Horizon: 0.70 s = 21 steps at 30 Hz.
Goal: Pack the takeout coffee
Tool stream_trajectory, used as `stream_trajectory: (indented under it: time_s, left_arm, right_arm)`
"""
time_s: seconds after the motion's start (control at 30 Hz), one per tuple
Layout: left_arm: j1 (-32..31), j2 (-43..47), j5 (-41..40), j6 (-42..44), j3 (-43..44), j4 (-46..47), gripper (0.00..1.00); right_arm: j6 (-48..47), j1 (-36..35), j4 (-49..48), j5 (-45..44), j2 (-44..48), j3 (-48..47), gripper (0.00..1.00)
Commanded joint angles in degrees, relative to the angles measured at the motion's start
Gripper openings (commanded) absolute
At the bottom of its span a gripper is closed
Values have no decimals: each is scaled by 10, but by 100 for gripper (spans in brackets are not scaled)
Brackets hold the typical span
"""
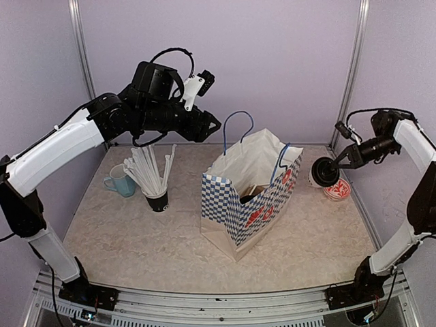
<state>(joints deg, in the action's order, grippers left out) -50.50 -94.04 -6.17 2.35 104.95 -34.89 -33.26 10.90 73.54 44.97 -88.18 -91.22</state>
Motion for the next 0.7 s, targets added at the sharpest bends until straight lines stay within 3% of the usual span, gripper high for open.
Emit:
stream_trajectory:
  time_s: [0.0, 0.13, 0.37, 0.67]
  left_arm:
    - [-2, -4, -3, 3, -12, 19, 68]
    - [-3, -1, 1, 4, -21, 21, 68]
    - [-2, -3, 5, 6, -32, 24, 69]
    - [-1, -17, 7, 9, -27, 14, 69]
  right_arm:
    - [-38, 0, 53, 16, 68, 108, 0]
    - [-39, 1, 54, -4, 88, 164, 0]
    - [-46, 0, 54, -25, 43, 234, 0]
    - [-45, 0, 53, -27, -18, 227, 8]
